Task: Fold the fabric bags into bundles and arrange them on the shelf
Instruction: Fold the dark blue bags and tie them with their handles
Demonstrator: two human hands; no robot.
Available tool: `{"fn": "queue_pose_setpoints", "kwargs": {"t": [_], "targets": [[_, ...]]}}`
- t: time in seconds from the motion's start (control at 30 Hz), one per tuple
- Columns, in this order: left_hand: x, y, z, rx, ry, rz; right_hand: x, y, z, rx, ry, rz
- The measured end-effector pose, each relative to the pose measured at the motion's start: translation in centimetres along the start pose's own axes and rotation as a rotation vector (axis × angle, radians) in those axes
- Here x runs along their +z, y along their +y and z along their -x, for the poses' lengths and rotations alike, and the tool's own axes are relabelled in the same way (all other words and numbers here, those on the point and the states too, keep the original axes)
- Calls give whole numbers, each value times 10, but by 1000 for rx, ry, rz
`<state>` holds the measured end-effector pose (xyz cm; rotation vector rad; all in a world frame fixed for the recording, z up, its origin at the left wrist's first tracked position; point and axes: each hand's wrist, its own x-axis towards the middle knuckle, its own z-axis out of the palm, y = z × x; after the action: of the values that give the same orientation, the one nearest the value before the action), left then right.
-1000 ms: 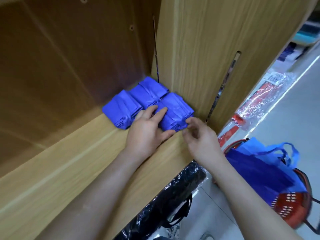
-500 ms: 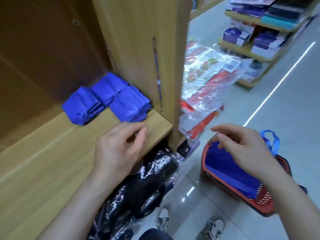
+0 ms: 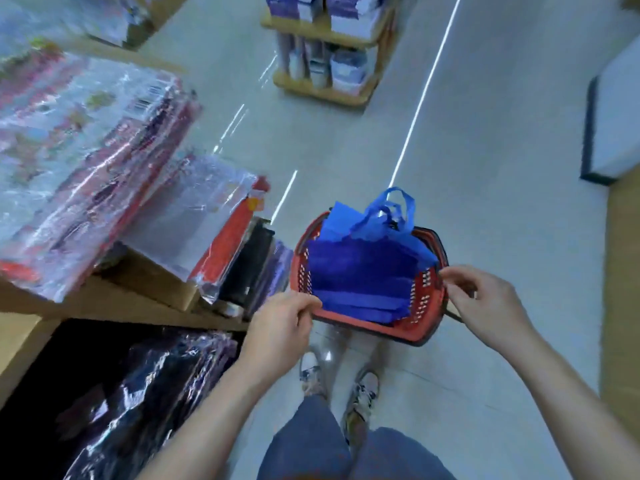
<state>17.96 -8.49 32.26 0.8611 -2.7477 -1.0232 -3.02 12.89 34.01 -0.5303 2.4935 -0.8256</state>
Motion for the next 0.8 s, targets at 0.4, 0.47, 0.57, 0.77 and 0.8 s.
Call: {"fn": "queue_pose_setpoints", "kwargs": {"t": [0.4,0.47,0.57,0.77,0.8], "targets": [[166,-65,-193,-287,-422,-77,82,95,-100,134,-211,110],[195,-81,-222,-287,-431,-110,107,113,-137,116,-218,144],[236,-111,-259,-264,-429,-174,145,152,-200,125,-205,219],[307,-170,-295,-122,-476,-339,215,218,-307,142,-245,412],[313,-174,-297,-126,-476,-351,224,226,-316,172,-253,427]]}}
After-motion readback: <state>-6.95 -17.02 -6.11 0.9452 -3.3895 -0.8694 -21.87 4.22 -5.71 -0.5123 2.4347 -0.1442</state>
